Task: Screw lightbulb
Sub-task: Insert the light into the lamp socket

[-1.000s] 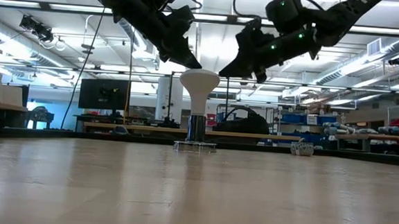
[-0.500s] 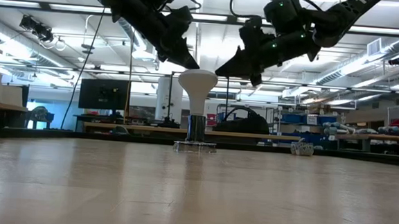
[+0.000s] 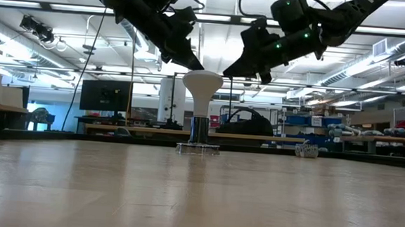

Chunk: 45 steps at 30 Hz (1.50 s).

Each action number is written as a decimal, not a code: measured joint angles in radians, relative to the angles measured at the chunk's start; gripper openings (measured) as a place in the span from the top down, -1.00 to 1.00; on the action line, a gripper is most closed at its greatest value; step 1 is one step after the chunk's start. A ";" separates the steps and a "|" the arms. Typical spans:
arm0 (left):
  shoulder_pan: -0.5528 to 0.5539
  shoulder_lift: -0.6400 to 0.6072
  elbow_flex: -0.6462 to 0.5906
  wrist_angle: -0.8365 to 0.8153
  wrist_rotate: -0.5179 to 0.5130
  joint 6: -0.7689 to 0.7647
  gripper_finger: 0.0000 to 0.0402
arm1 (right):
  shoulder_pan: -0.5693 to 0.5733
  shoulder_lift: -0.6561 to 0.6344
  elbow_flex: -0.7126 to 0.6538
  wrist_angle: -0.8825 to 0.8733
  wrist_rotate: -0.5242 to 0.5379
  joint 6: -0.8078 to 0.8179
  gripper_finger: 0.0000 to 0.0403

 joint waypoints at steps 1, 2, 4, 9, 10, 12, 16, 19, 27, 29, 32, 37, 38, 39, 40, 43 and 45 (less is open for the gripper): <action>0.000 0.000 0.000 0.000 0.000 0.000 1.00 | 0.001 0.000 0.000 -0.001 0.000 0.000 0.94; 0.000 0.000 0.000 0.002 0.002 0.000 1.00 | 0.002 0.000 0.000 -0.005 0.000 0.002 0.94; 0.000 0.000 0.000 0.002 0.003 0.000 1.00 | 0.003 0.000 0.000 -0.009 0.000 0.005 0.94; 0.000 0.000 0.000 0.003 0.005 0.000 1.00 | 0.002 0.000 0.000 -0.010 -0.001 0.001 0.94; 0.000 0.000 0.000 0.003 0.005 0.000 1.00 | 0.002 0.000 0.000 -0.007 -0.001 -0.004 0.94; 0.000 0.000 0.000 0.003 0.006 0.000 1.00 | -0.003 0.000 0.000 -0.002 -0.012 -0.010 0.94; 0.000 0.000 0.000 0.003 0.006 0.000 1.00 | -0.016 0.000 0.011 0.025 -0.078 -0.020 0.94; 0.000 0.000 0.000 0.003 0.006 0.000 1.00 | -0.020 0.000 0.063 -0.036 -0.109 -0.047 0.94; 0.000 0.000 0.000 0.003 0.006 0.000 1.00 | -0.037 0.000 0.188 -0.295 -0.113 -0.159 0.95; 0.000 0.000 0.000 0.003 0.006 0.000 1.00 | -0.044 0.000 0.182 -0.306 -0.113 -0.155 0.95; 0.000 0.000 0.000 0.004 0.006 0.003 1.00 | -0.051 0.000 0.169 -0.296 -0.113 -0.134 0.95; -0.001 0.000 0.000 0.005 0.006 0.006 1.00 | -0.046 0.029 0.160 -0.285 -0.113 -0.119 0.95; -0.002 0.000 0.000 0.004 0.006 0.006 1.00 | -0.045 0.045 0.163 -0.273 -0.113 -0.120 0.95; -0.002 0.000 0.000 0.005 0.006 0.005 1.00 | -0.045 0.056 0.167 -0.272 -0.113 -0.119 0.95; -0.002 0.000 0.000 0.004 0.006 0.006 1.00 | -0.045 0.066 0.167 -0.279 -0.112 -0.119 0.95; -0.002 0.000 0.000 -0.001 0.006 0.005 1.00 | -0.047 0.083 0.172 -0.266 -0.113 -0.116 0.95; -0.002 0.000 0.000 0.004 0.006 0.005 1.00 | -0.048 0.091 0.173 -0.253 -0.115 -0.115 0.95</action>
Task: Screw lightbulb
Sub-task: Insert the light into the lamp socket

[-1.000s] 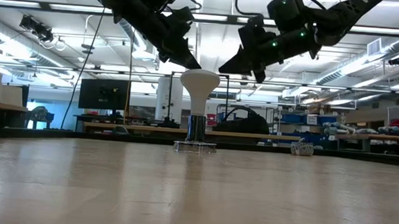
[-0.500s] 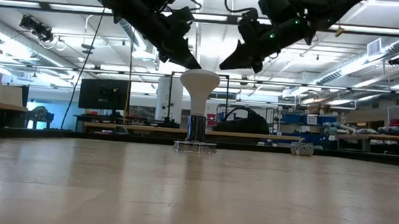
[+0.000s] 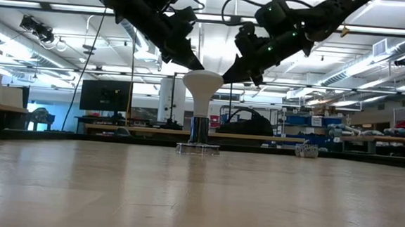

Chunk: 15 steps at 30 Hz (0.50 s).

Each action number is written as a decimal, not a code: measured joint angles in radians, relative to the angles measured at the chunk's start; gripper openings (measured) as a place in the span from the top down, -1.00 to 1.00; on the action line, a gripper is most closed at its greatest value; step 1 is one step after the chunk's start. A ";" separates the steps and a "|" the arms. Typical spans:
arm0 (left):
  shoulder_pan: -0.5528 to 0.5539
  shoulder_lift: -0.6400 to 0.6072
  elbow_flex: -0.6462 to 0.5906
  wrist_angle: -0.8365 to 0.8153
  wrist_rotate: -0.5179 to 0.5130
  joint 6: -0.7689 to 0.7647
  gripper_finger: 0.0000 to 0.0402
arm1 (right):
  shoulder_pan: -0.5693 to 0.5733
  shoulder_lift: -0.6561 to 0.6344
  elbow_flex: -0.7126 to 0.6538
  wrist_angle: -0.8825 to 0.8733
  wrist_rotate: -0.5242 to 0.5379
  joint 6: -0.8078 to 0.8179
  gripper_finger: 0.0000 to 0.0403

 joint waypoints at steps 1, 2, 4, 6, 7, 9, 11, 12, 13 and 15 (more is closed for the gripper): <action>0.000 0.000 0.000 -0.002 0.001 0.000 1.00 | 0.000 0.001 0.000 0.000 -0.006 0.005 0.95; 0.000 0.000 0.000 -0.005 0.004 0.000 1.00 | 0.001 0.000 0.000 0.000 -0.019 0.010 0.95; 0.000 0.000 0.000 -0.008 0.004 0.000 1.00 | 0.006 0.000 0.000 -0.002 -0.026 0.016 0.95; 0.000 0.000 0.000 -0.009 0.004 -0.003 1.00 | 0.015 -0.001 0.000 -0.009 -0.028 0.017 0.95; 0.000 0.000 0.000 -0.014 0.004 -0.003 1.00 | 0.020 -0.001 0.001 -0.010 -0.028 0.017 0.95; 0.000 -0.001 -0.001 -0.016 -0.003 -0.004 1.00 | 0.030 -0.003 0.001 -0.022 -0.027 0.018 0.95; 0.001 -0.001 -0.001 -0.018 -0.010 -0.004 1.00 | 0.035 -0.007 0.002 -0.033 -0.031 0.018 0.95; 0.001 -0.001 -0.001 -0.019 -0.012 -0.004 1.00 | 0.036 -0.010 0.002 -0.042 -0.043 0.023 0.95; 0.002 -0.001 -0.001 -0.020 -0.016 -0.004 1.00 | 0.037 -0.015 0.002 -0.051 -0.056 0.030 0.95; 0.002 -0.001 -0.001 -0.020 -0.022 -0.004 1.00 | 0.039 -0.029 0.001 -0.072 -0.079 0.036 0.95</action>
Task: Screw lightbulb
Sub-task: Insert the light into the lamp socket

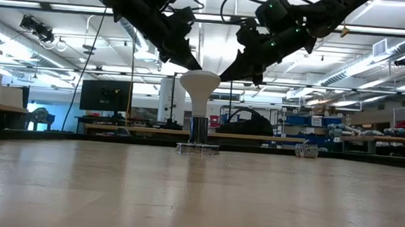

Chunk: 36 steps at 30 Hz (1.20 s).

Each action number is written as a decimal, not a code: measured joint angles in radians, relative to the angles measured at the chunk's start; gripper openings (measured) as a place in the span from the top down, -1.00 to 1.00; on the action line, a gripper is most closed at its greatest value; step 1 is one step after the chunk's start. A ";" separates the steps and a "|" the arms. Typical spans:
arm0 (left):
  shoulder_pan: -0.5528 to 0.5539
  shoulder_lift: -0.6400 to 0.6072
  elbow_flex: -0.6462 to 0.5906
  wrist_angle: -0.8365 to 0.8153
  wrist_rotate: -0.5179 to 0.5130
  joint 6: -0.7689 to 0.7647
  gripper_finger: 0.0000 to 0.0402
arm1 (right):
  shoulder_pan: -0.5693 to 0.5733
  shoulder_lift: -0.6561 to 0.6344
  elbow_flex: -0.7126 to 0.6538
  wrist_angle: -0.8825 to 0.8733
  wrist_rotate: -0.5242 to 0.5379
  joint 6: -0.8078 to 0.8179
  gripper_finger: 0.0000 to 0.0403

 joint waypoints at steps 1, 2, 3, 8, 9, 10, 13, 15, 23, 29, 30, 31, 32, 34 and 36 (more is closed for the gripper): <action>0.001 0.001 0.000 0.002 -0.005 0.000 1.00 | 0.002 -0.008 -0.001 -0.009 -0.014 0.000 0.95; 0.001 0.001 0.001 0.003 -0.007 0.000 1.00 | 0.006 -0.016 -0.002 -0.014 -0.019 0.000 0.95; 0.001 0.001 0.001 0.004 -0.006 0.000 1.00 | 0.007 -0.024 -0.003 -0.013 -0.021 0.000 0.95; 0.000 0.002 0.001 0.006 -0.005 0.006 1.00 | 0.001 -0.032 -0.001 0.046 0.070 -0.001 0.95; 0.000 0.002 0.001 0.006 -0.004 0.006 1.00 | -0.004 -0.022 -0.001 0.050 0.085 -0.001 0.95; 0.000 0.002 0.001 0.006 -0.004 0.006 1.00 | -0.009 -0.011 -0.002 0.053 0.088 -0.002 0.95; 0.000 0.002 0.001 0.006 -0.004 0.008 1.00 | -0.016 0.018 -0.002 0.076 0.092 -0.002 0.95; 0.000 0.001 0.000 0.005 -0.005 0.008 1.00 | -0.018 0.034 0.000 0.096 0.081 0.000 0.95; -0.001 0.000 0.000 -0.004 0.002 0.001 1.00 | 0.005 0.014 0.000 0.057 0.040 0.016 0.95; 0.000 0.002 0.001 -0.001 -0.008 0.000 1.00 | 0.033 0.011 -0.001 0.027 -0.079 0.026 0.95; 0.000 0.002 0.001 -0.001 -0.008 0.000 1.00 | 0.036 0.011 -0.004 0.021 -0.073 0.025 0.95; 0.000 0.002 0.001 -0.001 -0.014 0.001 1.00 | 0.037 0.011 -0.005 0.027 -0.052 0.025 0.95; 0.000 0.002 0.000 -0.002 -0.021 0.001 1.00 | 0.037 0.008 -0.005 0.041 -0.018 0.025 0.95; 0.003 0.001 0.000 -0.002 -0.013 0.002 1.00 | 0.028 0.006 -0.003 0.069 0.067 0.023 0.95; 0.000 0.002 0.001 0.001 -0.010 0.002 1.00 | 0.012 0.009 -0.002 0.065 0.126 0.022 0.95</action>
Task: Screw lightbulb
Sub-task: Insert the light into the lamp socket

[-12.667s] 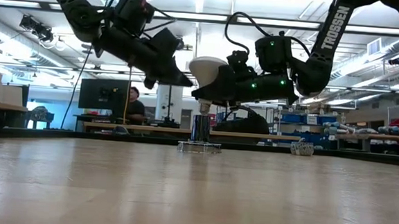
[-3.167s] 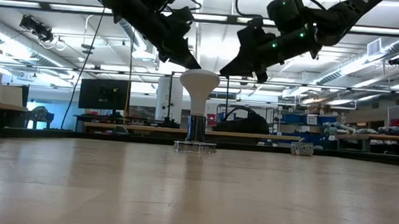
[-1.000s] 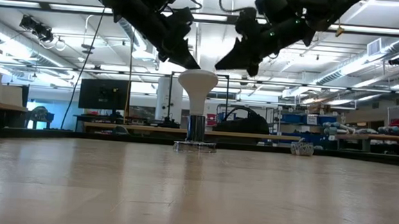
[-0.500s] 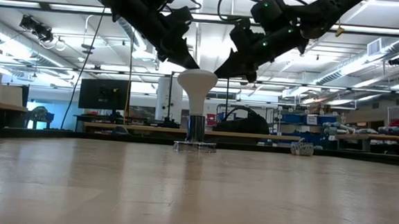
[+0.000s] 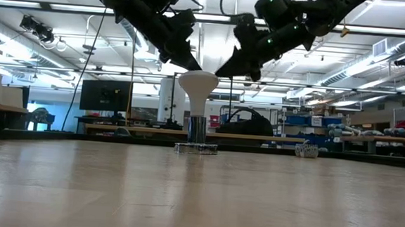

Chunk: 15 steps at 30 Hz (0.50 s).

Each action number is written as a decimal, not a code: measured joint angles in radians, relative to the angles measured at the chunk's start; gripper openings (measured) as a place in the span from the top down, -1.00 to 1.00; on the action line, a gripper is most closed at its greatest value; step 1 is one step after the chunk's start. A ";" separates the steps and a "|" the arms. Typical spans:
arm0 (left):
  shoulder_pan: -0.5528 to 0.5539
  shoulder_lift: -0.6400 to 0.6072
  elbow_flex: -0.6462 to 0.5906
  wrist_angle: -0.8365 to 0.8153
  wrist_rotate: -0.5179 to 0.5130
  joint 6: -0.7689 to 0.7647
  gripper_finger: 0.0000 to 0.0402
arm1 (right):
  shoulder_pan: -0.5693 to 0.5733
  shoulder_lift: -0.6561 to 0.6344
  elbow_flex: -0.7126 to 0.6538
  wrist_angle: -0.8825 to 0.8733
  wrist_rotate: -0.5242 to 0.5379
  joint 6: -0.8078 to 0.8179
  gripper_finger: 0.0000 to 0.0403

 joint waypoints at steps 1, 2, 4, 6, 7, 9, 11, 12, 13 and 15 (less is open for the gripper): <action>-0.001 0.000 0.000 0.000 0.003 0.000 1.00 | -0.007 0.008 0.000 0.009 0.017 0.000 0.95; -0.002 0.000 0.000 -0.001 0.009 0.001 1.00 | -0.014 0.012 0.000 0.014 0.018 0.000 0.95; 0.000 0.000 0.000 -0.001 0.007 0.001 1.00 | -0.023 0.015 -0.001 0.020 0.017 0.000 0.95; 0.001 0.000 0.000 -0.001 0.003 0.001 1.00 | -0.022 0.026 0.001 0.039 -0.004 0.001 0.95; 0.001 0.000 0.000 -0.001 0.002 0.001 1.00 | -0.022 0.027 0.000 0.033 -0.024 0.004 0.95; 0.000 -0.001 0.000 -0.005 0.002 0.001 1.00 | -0.011 0.027 0.001 0.033 -0.049 0.004 0.95; -0.001 -0.002 -0.001 -0.009 0.007 0.001 1.00 | 0.005 0.021 0.001 0.028 -0.045 0.004 0.95; -0.001 -0.003 -0.001 -0.011 0.009 0.001 1.00 | 0.010 0.017 0.001 0.018 -0.056 0.005 0.95; -0.001 -0.002 -0.001 -0.010 0.005 0.001 1.00 | 0.013 0.014 0.001 0.006 -0.077 0.008 0.95; 0.000 -0.002 -0.001 -0.010 -0.002 0.001 1.00 | 0.019 0.013 0.001 -0.009 -0.123 0.018 0.95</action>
